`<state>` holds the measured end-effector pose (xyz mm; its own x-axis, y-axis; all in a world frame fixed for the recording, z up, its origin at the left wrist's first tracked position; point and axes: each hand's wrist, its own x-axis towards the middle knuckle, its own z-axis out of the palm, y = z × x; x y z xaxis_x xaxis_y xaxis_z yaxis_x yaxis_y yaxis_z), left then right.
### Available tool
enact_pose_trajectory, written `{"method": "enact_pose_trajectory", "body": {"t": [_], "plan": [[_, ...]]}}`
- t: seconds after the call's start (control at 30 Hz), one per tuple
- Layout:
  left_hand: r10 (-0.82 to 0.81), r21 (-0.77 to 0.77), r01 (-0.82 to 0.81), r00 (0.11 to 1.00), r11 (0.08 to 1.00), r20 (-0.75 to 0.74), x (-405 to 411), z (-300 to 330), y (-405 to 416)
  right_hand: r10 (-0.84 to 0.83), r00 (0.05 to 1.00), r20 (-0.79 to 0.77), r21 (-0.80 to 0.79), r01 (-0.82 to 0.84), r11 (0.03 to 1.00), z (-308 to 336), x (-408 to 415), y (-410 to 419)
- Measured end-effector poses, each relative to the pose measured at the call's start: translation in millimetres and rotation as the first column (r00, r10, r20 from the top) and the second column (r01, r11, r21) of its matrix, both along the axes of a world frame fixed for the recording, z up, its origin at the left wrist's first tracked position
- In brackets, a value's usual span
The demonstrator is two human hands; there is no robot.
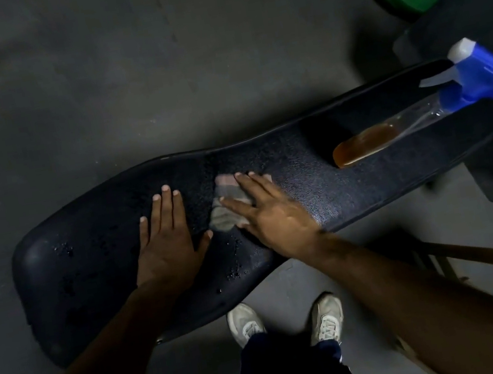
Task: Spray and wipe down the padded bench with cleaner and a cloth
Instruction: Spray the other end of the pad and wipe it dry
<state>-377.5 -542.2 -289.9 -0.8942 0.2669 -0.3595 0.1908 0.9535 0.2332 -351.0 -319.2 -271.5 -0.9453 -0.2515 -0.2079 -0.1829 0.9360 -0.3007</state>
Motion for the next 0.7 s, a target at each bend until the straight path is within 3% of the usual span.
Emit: {"method": "enact_pose_trajectory", "body": {"t": [0.07, 0.13, 0.23, 0.33, 0.5, 0.7], "plan": [[-0.003, -0.003, 0.003, 1.0, 1.0, 0.009, 0.0, -0.5, -0.4, -0.035, 0.999, 0.008, 0.003, 0.035, 0.999, -1.3, -18.6, 8.1], [-0.005, 0.006, 0.005, 1.0, 1.0, 0.013, 0.3, -0.3, 0.3, -0.223, 0.975, -0.004, 0.028, 0.223, 0.974, -6.3, -34.9, 28.0], [-0.003, 0.014, 0.002, 1.0, 1.0, 0.017, 0.0, -0.2, 0.8, -0.496, 0.867, -0.046, 0.051, 0.498, 0.866, -9.5, -55.2, 60.5], [-0.004, 0.002, 0.004, 0.999, 1.0, 0.036, -1.0, -1.0, 2.3, -0.589, 0.808, 0.024, 0.064, 0.586, 0.808, -8.0, -70.5, 63.1], [0.0, -0.031, 0.002, 0.998, 1.0, 0.061, -2.6, 0.6, 4.2, -0.233, 0.972, 0.038, -0.019, 0.234, 0.972, -3.0, -55.9, 10.2], [0.004, -0.054, 0.0, 0.998, 0.999, 0.069, -3.3, 0.2, 5.1, -0.038, 0.997, 0.066, -0.08, 0.043, 0.996, 11.1, -16.5, -17.3]]}}
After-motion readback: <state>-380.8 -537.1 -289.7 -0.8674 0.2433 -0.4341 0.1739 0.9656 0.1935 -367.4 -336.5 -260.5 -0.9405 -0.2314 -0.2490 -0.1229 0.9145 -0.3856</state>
